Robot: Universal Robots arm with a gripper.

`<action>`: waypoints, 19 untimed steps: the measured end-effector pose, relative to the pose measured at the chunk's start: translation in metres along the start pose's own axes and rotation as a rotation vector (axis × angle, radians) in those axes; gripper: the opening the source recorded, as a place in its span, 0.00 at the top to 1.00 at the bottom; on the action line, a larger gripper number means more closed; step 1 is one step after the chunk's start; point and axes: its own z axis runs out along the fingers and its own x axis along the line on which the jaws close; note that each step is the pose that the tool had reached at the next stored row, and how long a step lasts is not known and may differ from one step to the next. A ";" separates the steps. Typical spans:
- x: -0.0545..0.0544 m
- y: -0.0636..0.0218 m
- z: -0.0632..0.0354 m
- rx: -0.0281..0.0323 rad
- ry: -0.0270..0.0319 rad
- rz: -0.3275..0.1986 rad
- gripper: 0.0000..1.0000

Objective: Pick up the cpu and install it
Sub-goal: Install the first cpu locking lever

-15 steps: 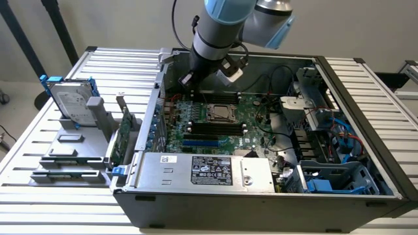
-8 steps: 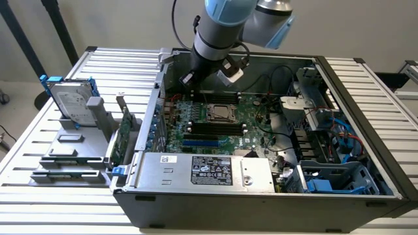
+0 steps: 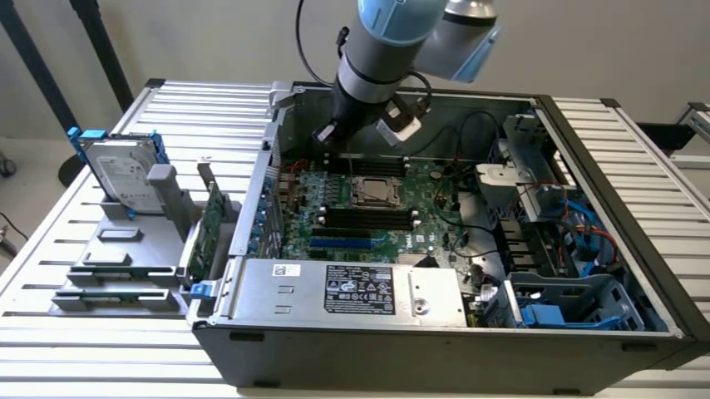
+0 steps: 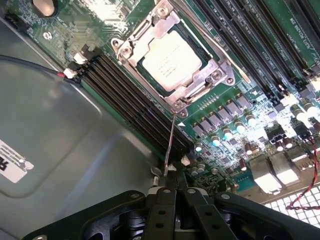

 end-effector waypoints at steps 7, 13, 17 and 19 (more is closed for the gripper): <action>0.010 0.0098 -0.0024 -0.0016 0.0024 0.002 0.89; 0.015 0.0156 -0.0034 -0.0045 0.0057 0.003 0.89; 0.013 0.0184 -0.0005 -0.0149 0.0151 -0.002 0.89; 0.012 0.0201 0.0013 -0.0202 0.0200 -0.006 0.89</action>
